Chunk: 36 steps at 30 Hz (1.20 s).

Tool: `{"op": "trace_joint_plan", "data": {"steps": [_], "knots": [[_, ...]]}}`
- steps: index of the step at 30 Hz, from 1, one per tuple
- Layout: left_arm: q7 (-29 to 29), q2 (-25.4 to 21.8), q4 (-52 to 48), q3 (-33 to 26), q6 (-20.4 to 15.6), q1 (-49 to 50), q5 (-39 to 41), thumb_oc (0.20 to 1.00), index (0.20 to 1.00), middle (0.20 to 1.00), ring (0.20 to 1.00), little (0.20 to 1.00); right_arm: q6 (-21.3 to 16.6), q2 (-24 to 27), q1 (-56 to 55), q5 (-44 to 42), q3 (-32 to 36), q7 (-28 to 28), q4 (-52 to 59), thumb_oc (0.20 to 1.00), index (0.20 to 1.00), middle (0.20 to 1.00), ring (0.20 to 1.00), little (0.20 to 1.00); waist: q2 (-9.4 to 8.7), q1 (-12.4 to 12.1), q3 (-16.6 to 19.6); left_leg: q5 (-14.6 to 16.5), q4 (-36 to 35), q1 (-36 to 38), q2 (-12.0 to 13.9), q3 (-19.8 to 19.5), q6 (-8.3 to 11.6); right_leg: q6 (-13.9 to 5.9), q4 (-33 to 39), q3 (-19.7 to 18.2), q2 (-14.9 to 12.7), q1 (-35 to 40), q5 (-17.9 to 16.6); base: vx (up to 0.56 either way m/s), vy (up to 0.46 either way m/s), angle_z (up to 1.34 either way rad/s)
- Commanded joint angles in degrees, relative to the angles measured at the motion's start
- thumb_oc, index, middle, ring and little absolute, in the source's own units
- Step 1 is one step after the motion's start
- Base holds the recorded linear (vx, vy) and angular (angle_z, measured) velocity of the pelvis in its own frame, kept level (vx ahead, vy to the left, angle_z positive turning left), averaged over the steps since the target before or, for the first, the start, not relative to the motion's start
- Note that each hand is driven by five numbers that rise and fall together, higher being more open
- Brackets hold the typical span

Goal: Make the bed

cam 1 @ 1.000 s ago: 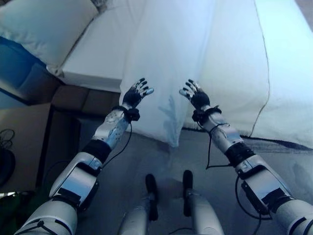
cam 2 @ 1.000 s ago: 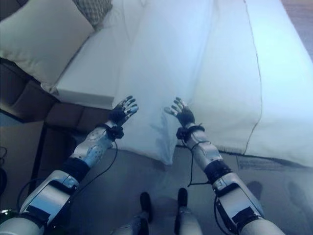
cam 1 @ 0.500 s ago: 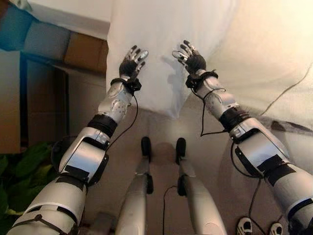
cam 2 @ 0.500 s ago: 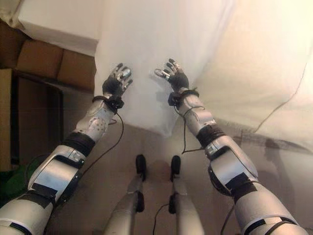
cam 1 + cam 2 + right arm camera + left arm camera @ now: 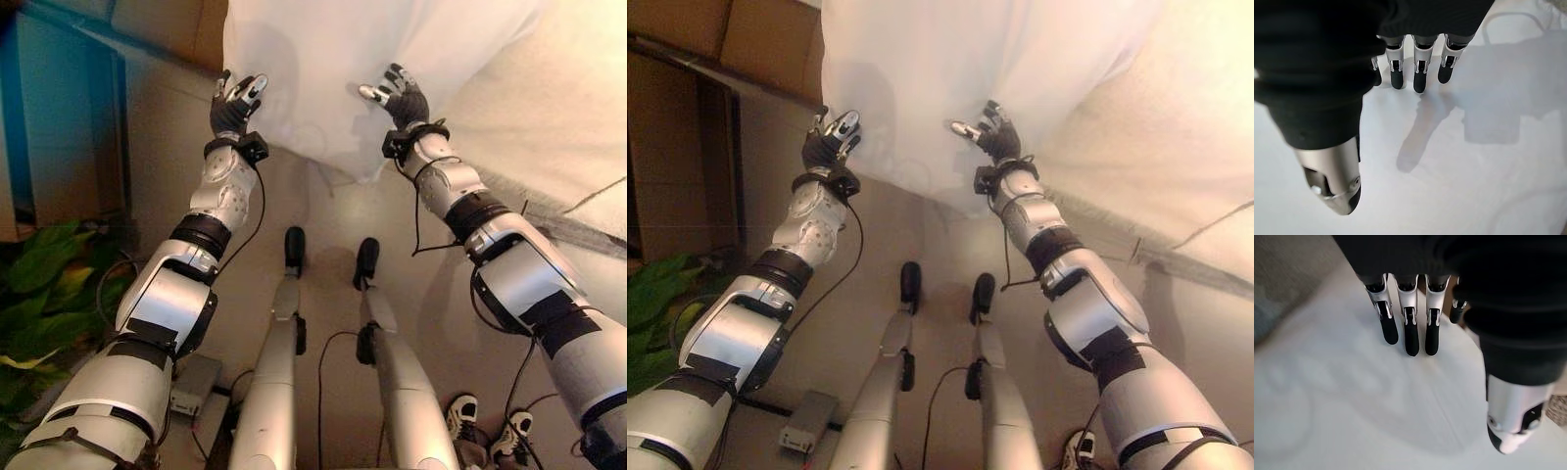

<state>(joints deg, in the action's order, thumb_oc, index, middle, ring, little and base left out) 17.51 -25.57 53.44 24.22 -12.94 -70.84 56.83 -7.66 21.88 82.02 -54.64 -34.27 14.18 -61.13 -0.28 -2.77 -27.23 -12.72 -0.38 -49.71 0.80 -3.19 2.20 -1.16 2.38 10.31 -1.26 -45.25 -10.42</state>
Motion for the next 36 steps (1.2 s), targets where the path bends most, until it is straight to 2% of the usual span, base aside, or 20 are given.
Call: {"op": "trace_joint_plan", "data": {"steps": [1, 9, 14, 16, 25, 26, 27, 29, 31, 32, 36], "knots": [[0.2, -2.3, 1.3, -0.7, -1.1, -6.4, -3.1, 1.0, 1.0, 1.0, 1.0, 1.0, -1.0, 1.0, 2.7, 1.2, -0.6, 1.1, -0.3, 1.0, 1.0, 1.0, 1.0, 1.0, 0.07, -1.1, -2.6, 4.9, 0.7, 2.0, -3.7, 3.1, 3.43, -6.38, -0.1, -0.2, -2.5, 0.5, 1.1, 0.02, 0.013, 0.1], [0.1, -3.7, 5.6, -1.0, 1.1, -4.5, -3.1, 1.0, 1.0, 1.0, 1.0, 1.0, 0.2, 1.4, 0.1, 2.0, 1.6, 3.7, -4.4, 1.0, 1.0, 1.0, 1.0, 1.0, 1.09, -0.8, -2.6, 4.6, 0.2, 0.5, -4.0, 3.7, 3.72, -6.37, -0.1, -0.4, -3.1, -1.6, 0.9, 0.0, 0.006, 0.01], [1.0, -3.7, 4.2, -3.1, 1.1, -0.3, -4.7, 1.0, 1.0, 1.0, 1.0, 1.0, 0.9, 2.5, -4.9, 5.4, 5.0, 5.2, -4.4, 1.0, 1.0, 1.0, 1.0, 1.0, 1.4, -0.3, -2.6, 4.4, 0.5, 0.2, -4.3, 3.9, 3.68, -6.31, -0.8, -0.6, -3.3, -2.1, 1.0, -0.02, 0.008, 0.02], [1.4, -3.4, 3.6, -4.1, 0.8, 1.5, -5.4, 1.0, 1.0, 1.0, 1.0, 1.0, 1.1, 2.8, -7.5, 6.6, 6.4, 5.4, -4.5, 1.0, 1.0, 1.0, 1.0, 1.0, 1.47, 0.2, -2.6, 3.3, 1.0, -1.0, -4.5, 4.4, 3.31, -5.82, -1.5, -0.2, -3.6, -3.3, 0.2, -0.08, 0.028, 0.05], [2.4, -0.3, 1.2, -11.9, 1.3, 19.2, -9.1, 1.0, 1.0, 1.0, 1.0, 1.0, 2.2, 2.7, -30.8, 10.2, 18.9, 6.4, -6.8, 1.0, 1.0, 1.0, 1.0, 1.0, 1.64, 2.3, -2.6, 4.1, 3.1, -0.2, -4.6, 5.3, 2.91, -5.17, -4.5, -0.6, -4.1, -3.4, 1.2, -0.03, 0.015, 0.03], [2.8, 1.3, 0.2, -13.7, 1.3, 25.0, -9.9, 1.0, 1.0, 1.0, 1.0, 1.0, 2.3, 2.0, -37.5, 11.6, 21.5, 6.6, -7.0, 1.0, 1.0, 1.0, 1.0, 1.0, 1.39, 2.5, -2.6, 6.2, 4.6, 1.4, -4.4, 5.1, 2.9, -5.52, -5.5, -1.0, -3.9, -1.8, 2.8, 0.0, 0.014, -0.03], [2.9, 1.4, -0.1, -13.7, 1.4, 25.6, -10.0, 1.0, 1.0, 1.0, 1.0, 1.0, 2.3, 1.9, -38.1, 11.8, 21.6, 6.7, -6.6, 1.0, 1.0, 1.0, 1.0, 1.0, 1.37, 2.5, -2.6, 6.5, 4.7, 1.8, -4.4, 5.1, 2.91, -5.54, -5.6, -1.0, -3.8, -1.4, 3.0, 0.0, 0.0, 0.0], [2.7, 4.8, -0.2, -16.5, 2.0, 33.8, -10.3, 1.0, 1.0, 1.0, 1.0, 1.0, 2.4, 0.6, -46.8, 14.3, 24.8, 7.0, -6.1, 1.0, 1.0, 1.0, 1.0, 1.0, 0.73, 3.0, -2.6, 8.1, 7.4, 3.4, -4.0, 6.0, 2.03, -5.26, -8.8, -0.8, -3.8, -0.5, 4.6, -0.06, 0.014, -0.06], [2.3, 5.9, 0.5, -16.9, 2.3, 36.0, -10.3, 1.0, 1.0, 1.0, 1.0, 1.0, 2.5, 0.1, -49.2, 15.1, 25.1, 6.7, -6.0, 1.0, 1.0, 1.0, 1.0, 1.0, 0.57, 3.0, -2.6, 8.6, 8.3, 4.5, -3.8, 6.3, 1.75, -5.09, -10.2, -0.7, -3.9, 0.2, 5.4, -0.05, -0.015, -0.12], [1.3, 6.9, 0.8, -17.6, 2.8, 40.6, -11.9, 1.0, 1.0, 1.0, 1.0, 1.0, 2.8, -0.2, -54.1, 16.5, 26.4, 6.2, -6.2, 1.0, 1.0, 1.0, 1.0, 1.0, 0.47, 3.4, -2.6, 9.6, 9.7, 7.3, -3.5, 6.4, 1.21, -4.47, -12.8, -0.8, -4.2, 2.3, 7.1, -0.06, -0.045, -0.22], [-0.7, 8.3, 2.5, -18.0, 3.8, 46.4, -15.6, 1.0, 1.0, 1.0, 1.0, 1.0, 3.0, -0.9, -60.8, 17.8, 28.2, 4.7, -5.7, 1.0, 1.0, 1.0, 1.0, 1.0, 0.31, 4.0, -2.6, 10.4, 10.3, 14.4, -3.3, 6.5, 1.06, -3.9, -15.0, -0.8, -4.3, 8.9, 9.2, -0.02, -0.06, -0.1]]}}
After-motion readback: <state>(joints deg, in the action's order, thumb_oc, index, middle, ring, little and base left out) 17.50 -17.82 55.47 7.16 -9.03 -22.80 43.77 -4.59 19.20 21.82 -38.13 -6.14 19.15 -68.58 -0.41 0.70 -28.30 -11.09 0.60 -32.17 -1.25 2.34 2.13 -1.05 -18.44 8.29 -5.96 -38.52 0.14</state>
